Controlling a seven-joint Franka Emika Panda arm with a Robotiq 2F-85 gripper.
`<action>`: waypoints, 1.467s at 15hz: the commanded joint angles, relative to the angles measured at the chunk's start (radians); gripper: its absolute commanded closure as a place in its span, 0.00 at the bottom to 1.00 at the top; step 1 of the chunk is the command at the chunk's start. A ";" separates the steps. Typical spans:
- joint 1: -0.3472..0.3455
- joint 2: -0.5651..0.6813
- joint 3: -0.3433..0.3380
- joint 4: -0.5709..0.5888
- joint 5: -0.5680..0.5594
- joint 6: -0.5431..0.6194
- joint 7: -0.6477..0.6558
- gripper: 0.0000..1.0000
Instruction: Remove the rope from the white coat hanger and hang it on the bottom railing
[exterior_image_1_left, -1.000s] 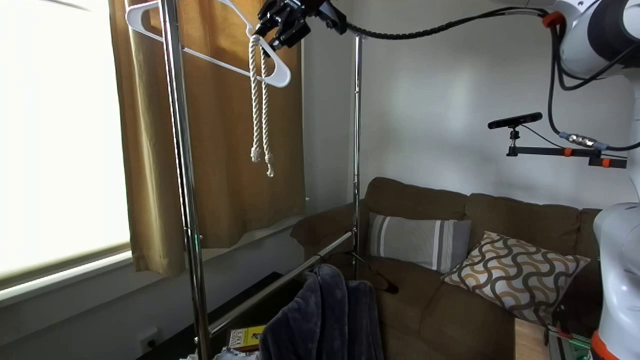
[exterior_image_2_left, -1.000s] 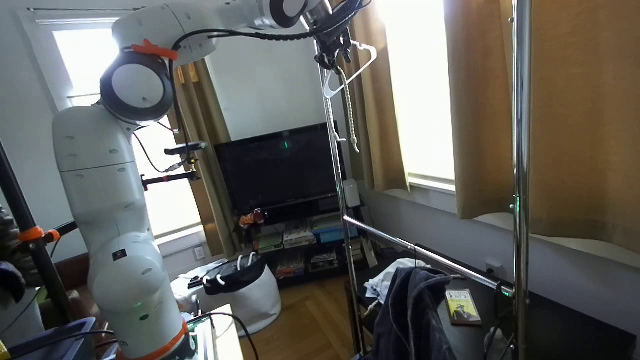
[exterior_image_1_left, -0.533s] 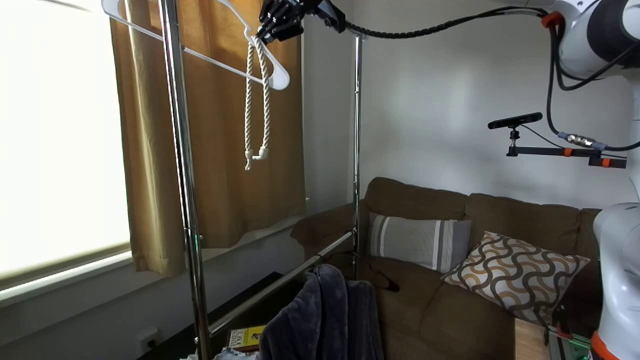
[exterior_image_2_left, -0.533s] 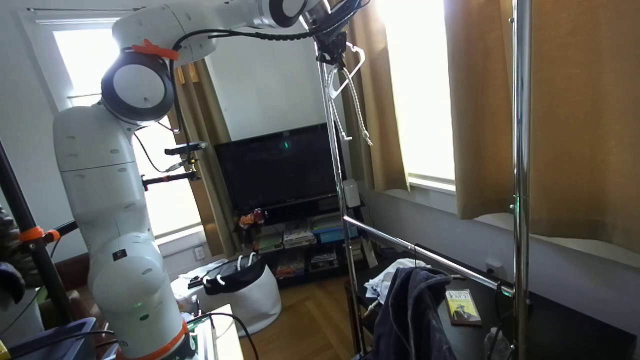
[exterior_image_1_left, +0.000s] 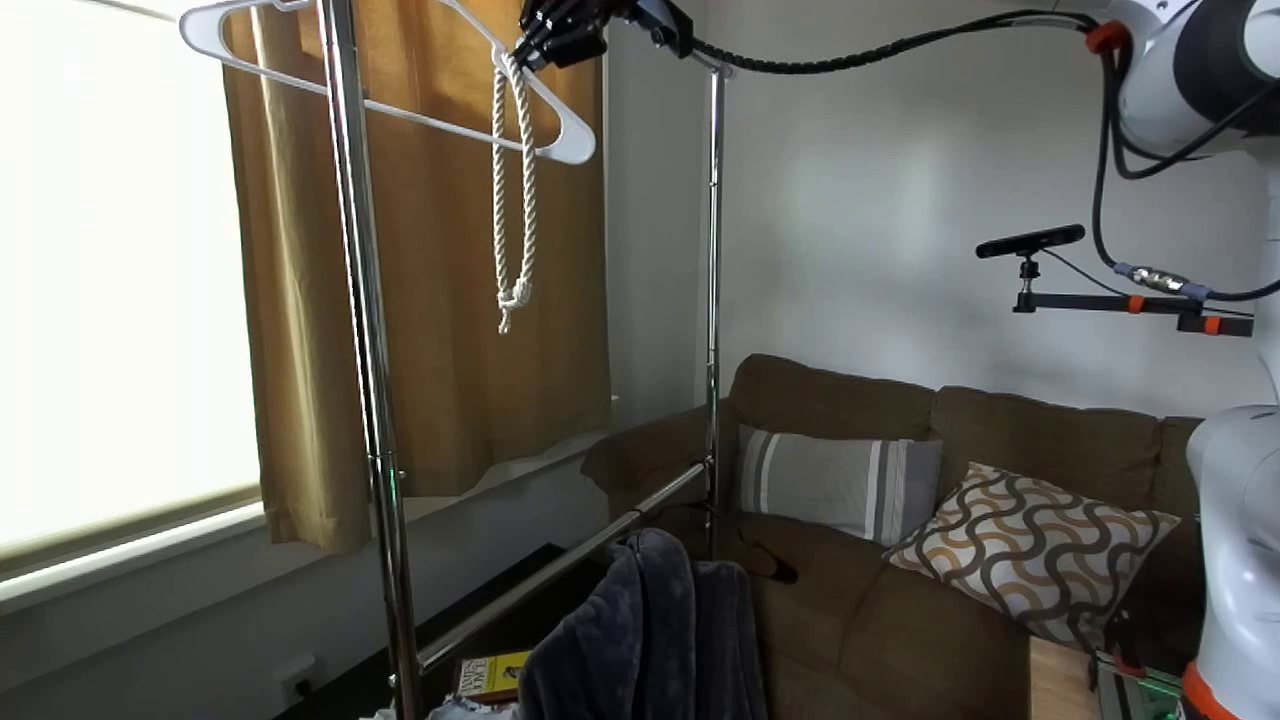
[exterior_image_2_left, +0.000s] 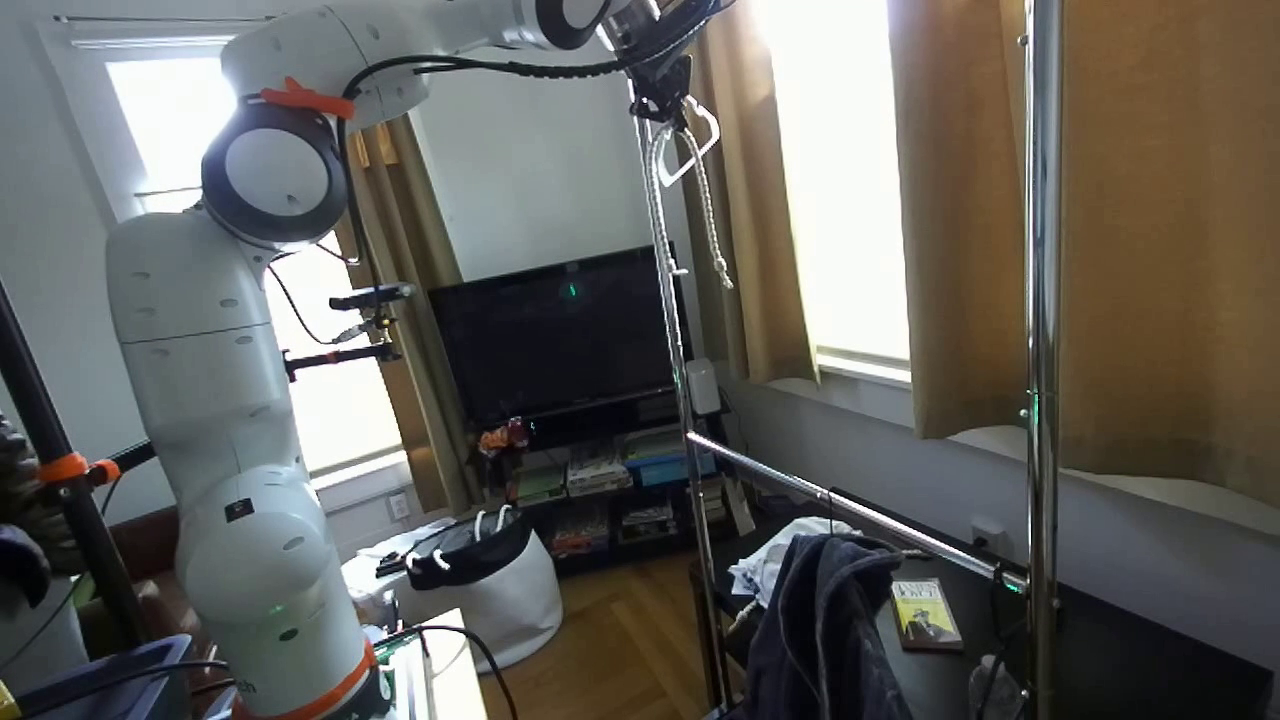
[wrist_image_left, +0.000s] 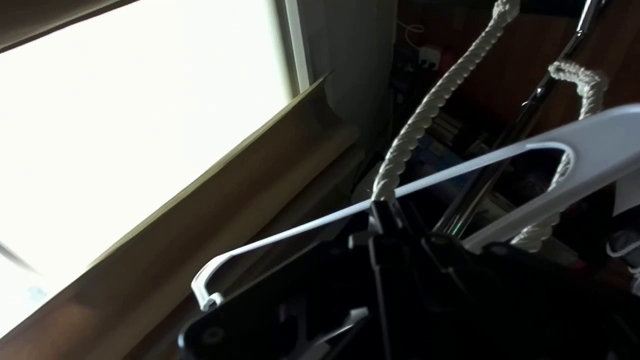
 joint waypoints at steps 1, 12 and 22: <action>0.001 -0.059 -0.005 -0.032 -0.034 0.033 0.054 0.99; -0.002 -0.189 -0.013 -0.194 0.012 -0.035 0.149 0.67; 0.033 -0.062 0.031 -0.157 0.078 0.033 0.157 0.00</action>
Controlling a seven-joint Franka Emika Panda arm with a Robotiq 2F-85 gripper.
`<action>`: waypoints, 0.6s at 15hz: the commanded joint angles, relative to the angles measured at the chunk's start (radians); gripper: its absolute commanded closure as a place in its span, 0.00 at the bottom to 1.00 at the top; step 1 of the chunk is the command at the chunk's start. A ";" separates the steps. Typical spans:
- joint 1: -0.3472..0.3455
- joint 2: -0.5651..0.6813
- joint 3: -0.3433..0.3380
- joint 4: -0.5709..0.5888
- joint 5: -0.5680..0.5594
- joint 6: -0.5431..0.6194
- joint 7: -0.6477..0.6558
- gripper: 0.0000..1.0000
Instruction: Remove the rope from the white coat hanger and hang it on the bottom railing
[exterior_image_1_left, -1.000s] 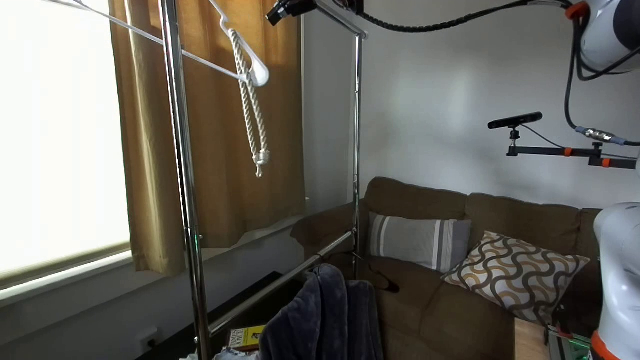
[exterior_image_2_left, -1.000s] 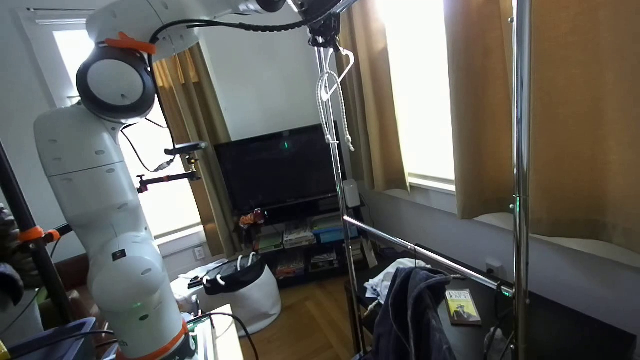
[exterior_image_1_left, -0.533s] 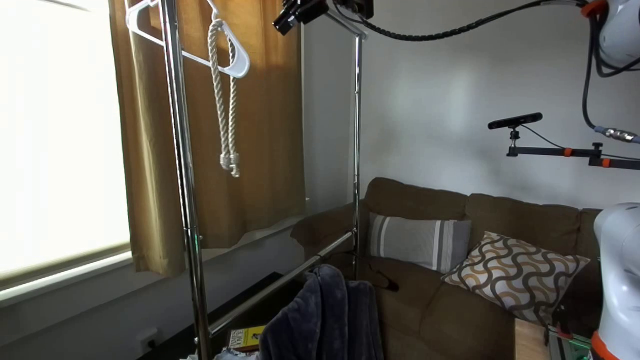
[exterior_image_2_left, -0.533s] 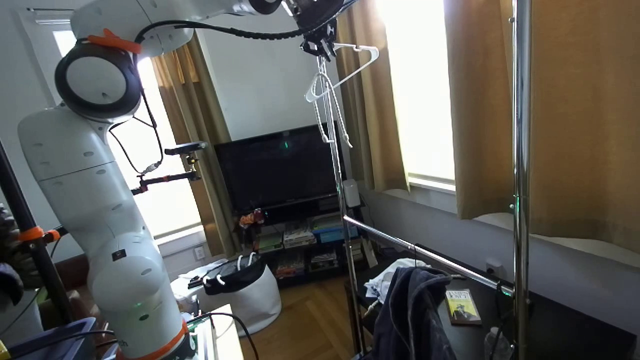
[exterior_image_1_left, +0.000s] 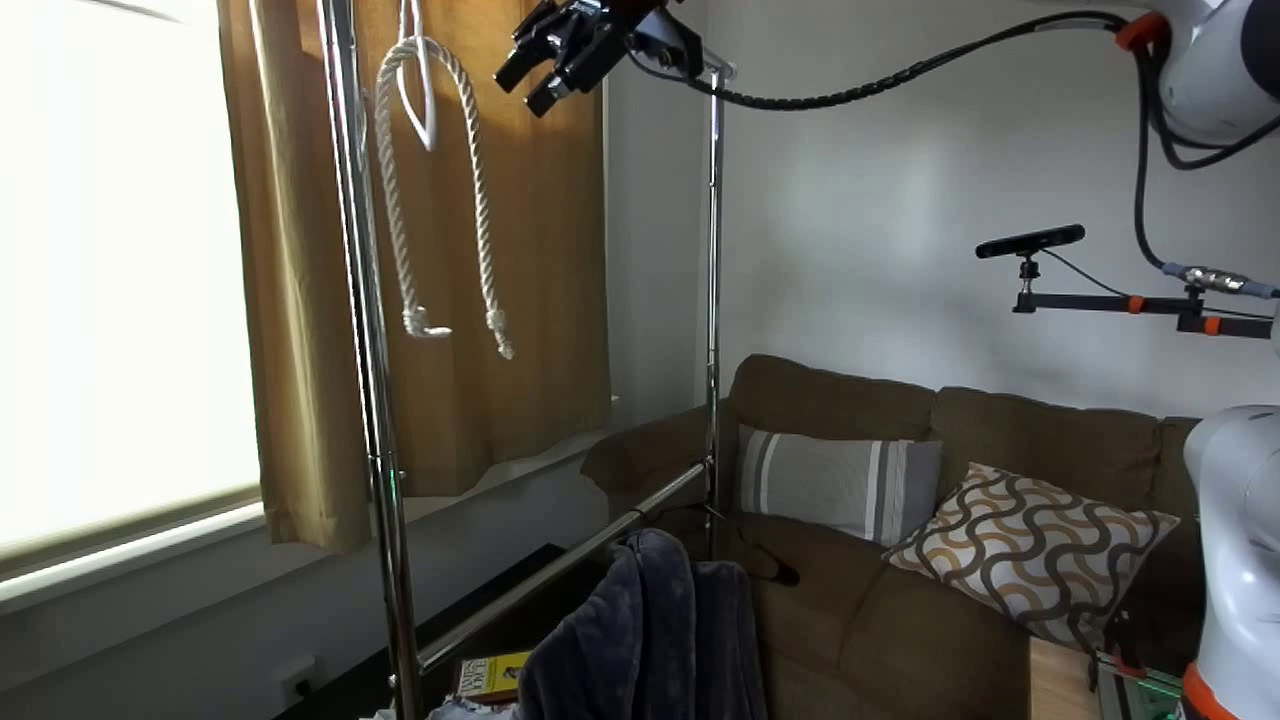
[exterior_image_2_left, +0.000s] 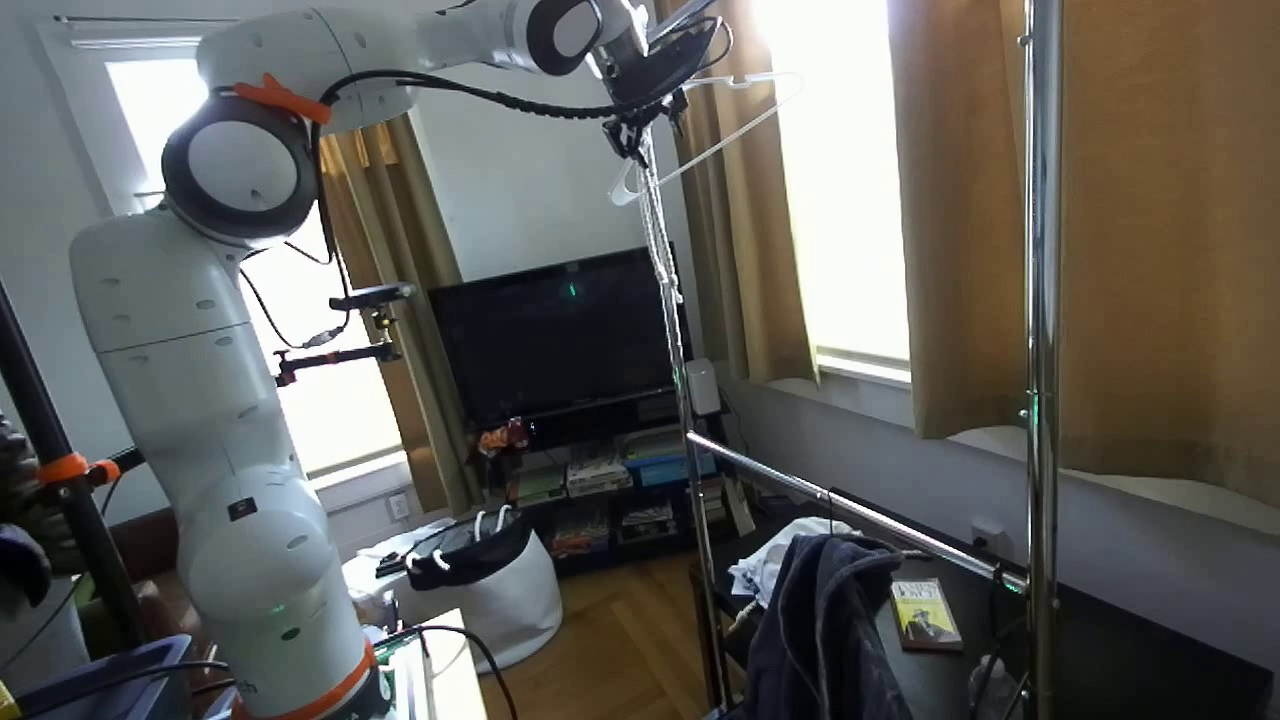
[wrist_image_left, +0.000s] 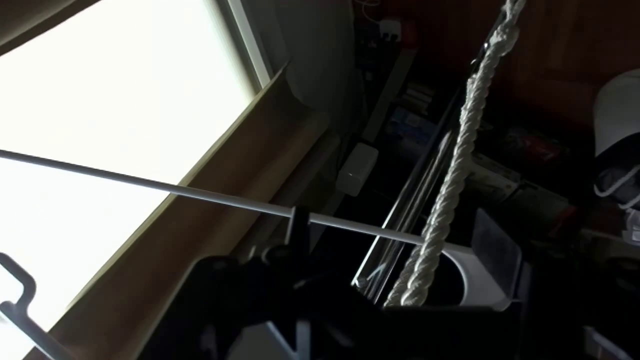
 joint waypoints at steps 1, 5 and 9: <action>0.012 0.021 0.013 0.022 0.071 -0.017 0.036 0.00; 0.029 0.013 0.038 0.026 0.148 0.031 0.124 0.00; 0.037 0.032 0.052 0.047 0.213 0.096 0.184 0.00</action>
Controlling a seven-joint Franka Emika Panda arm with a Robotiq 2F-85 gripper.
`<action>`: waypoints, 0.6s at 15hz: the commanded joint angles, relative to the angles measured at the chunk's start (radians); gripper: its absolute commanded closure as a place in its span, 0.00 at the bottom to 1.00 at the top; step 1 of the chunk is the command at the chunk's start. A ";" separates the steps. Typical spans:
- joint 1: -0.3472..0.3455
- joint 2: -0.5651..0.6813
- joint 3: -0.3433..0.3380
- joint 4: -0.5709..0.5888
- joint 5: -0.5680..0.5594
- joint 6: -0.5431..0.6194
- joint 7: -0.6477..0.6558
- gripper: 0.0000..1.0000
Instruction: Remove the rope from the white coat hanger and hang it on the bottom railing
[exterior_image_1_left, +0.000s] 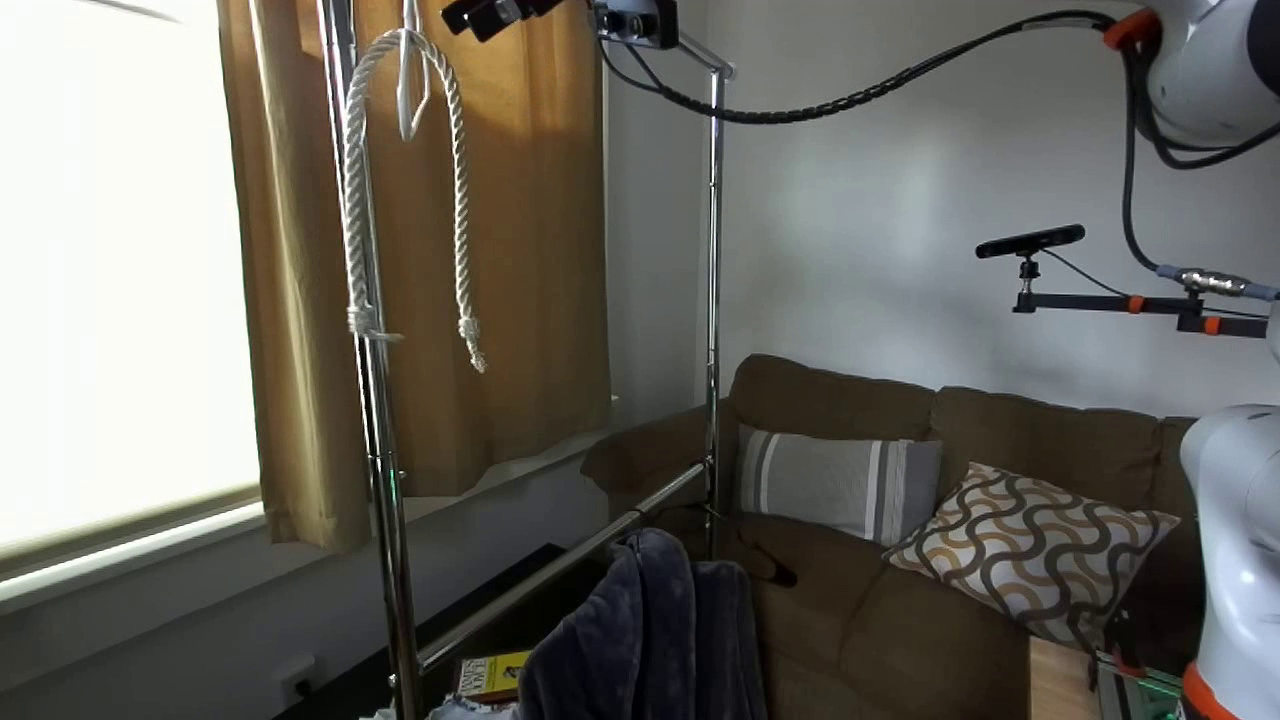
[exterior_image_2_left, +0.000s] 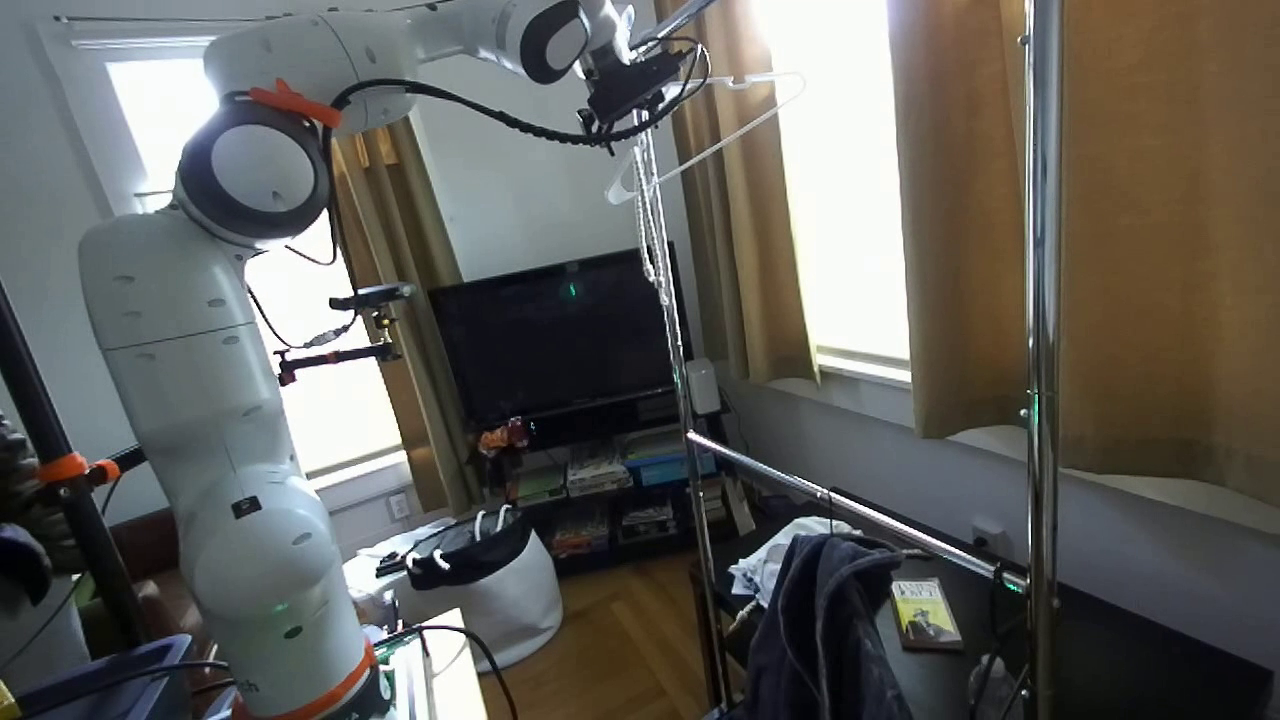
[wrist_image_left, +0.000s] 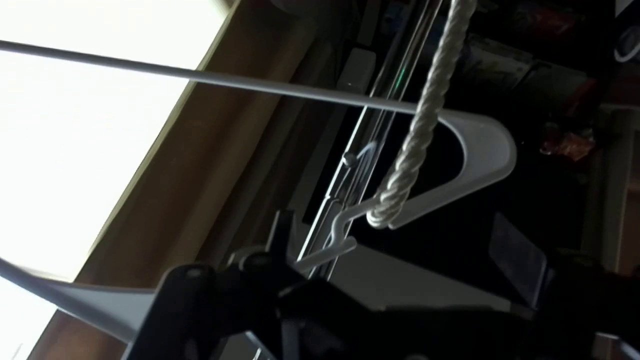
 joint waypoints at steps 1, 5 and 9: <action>0.006 0.018 0.007 0.012 0.060 0.046 0.054 0.00; -0.001 0.045 0.003 0.015 0.090 0.037 0.087 0.00; -0.013 0.068 -0.006 0.017 0.121 -0.001 0.114 0.01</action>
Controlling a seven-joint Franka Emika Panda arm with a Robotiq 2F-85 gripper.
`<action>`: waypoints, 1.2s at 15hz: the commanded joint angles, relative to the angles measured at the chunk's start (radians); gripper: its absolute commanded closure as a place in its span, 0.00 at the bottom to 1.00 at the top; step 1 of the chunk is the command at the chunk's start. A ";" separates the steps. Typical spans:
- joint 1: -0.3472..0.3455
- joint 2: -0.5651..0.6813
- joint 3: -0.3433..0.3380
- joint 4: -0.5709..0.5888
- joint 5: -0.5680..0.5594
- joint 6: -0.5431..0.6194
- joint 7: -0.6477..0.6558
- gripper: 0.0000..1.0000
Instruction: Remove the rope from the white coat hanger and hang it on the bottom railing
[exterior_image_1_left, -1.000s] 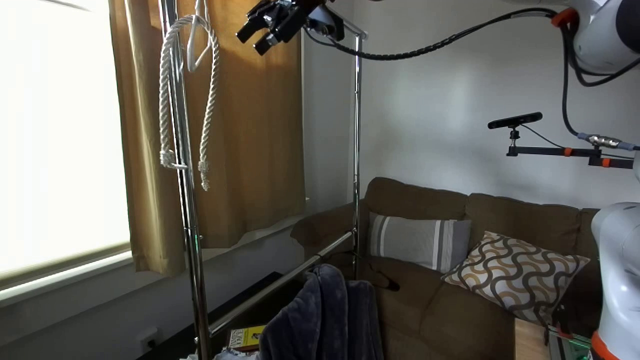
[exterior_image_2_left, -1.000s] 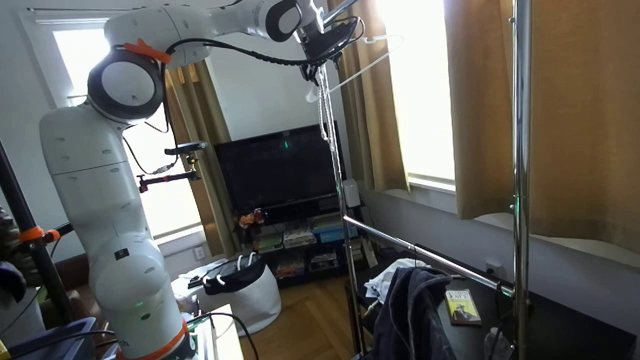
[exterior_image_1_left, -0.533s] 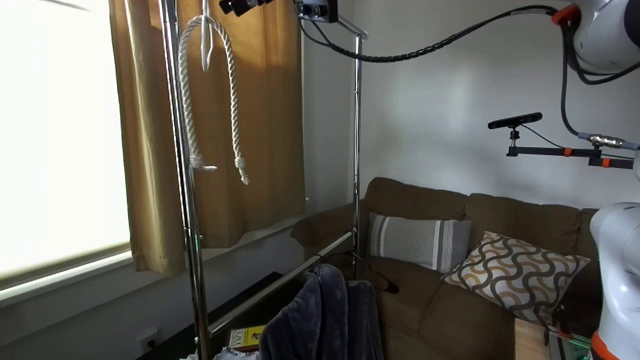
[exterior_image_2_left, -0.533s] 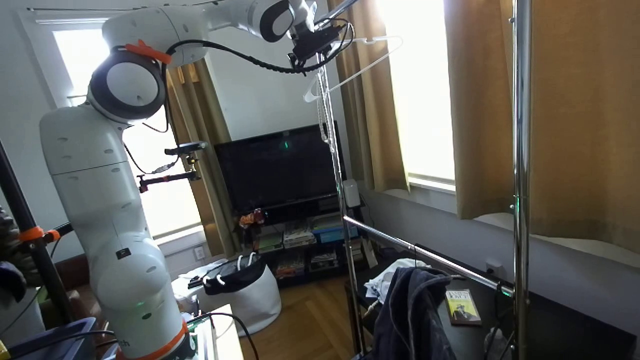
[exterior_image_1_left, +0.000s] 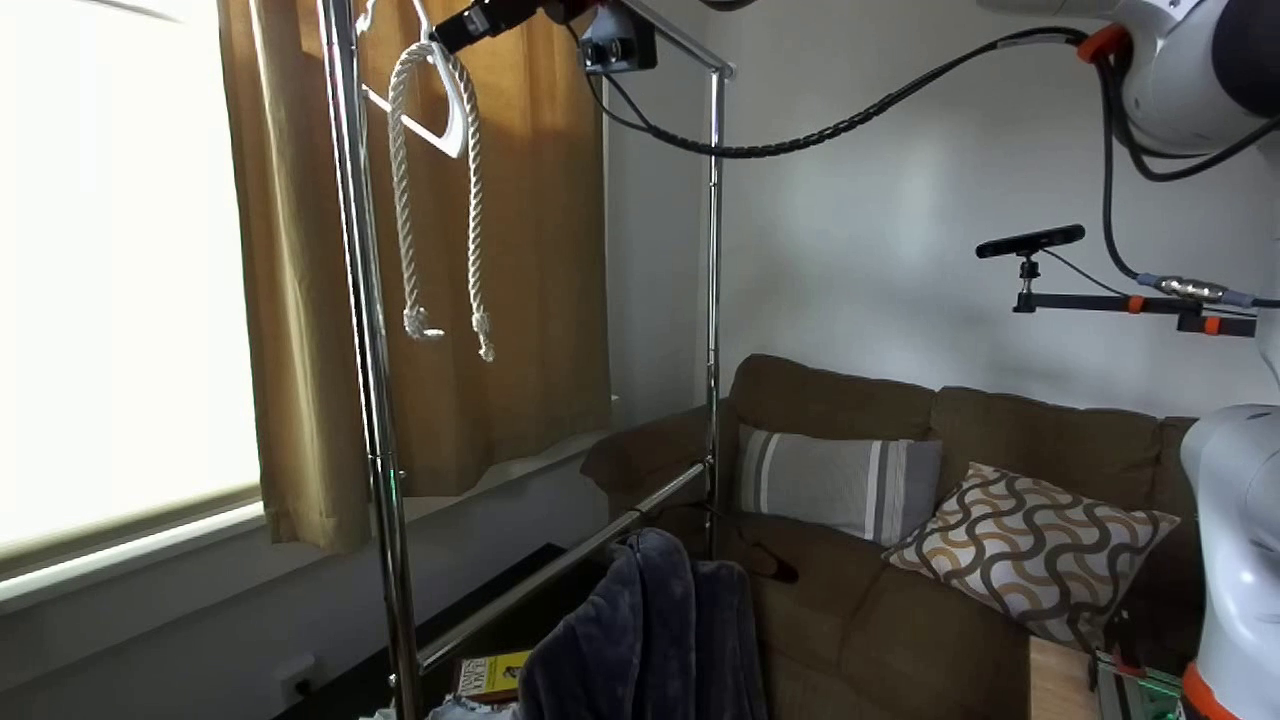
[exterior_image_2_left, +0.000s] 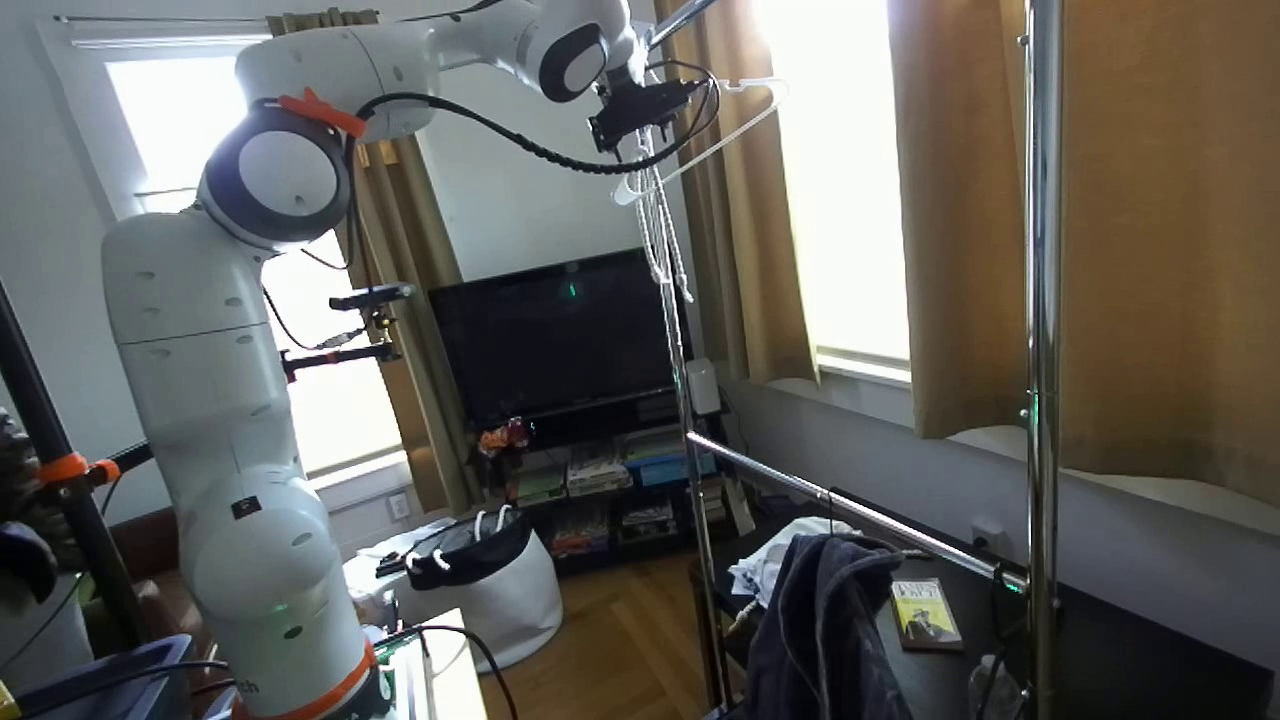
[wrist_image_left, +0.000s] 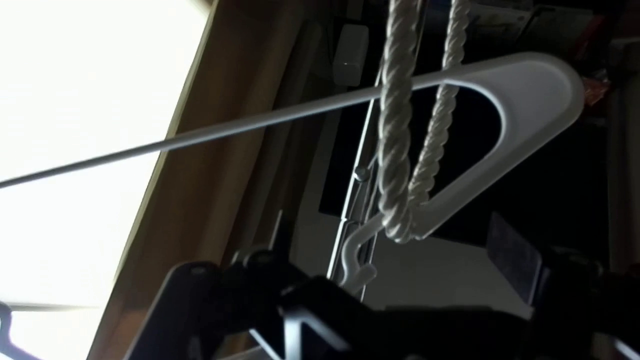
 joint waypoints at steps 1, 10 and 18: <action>-0.009 0.023 -0.005 0.019 0.031 -0.043 0.029 0.00; -0.022 0.027 -0.011 0.036 0.054 -0.092 0.030 0.00; -0.010 0.029 -0.005 0.042 -0.013 -0.066 0.044 0.00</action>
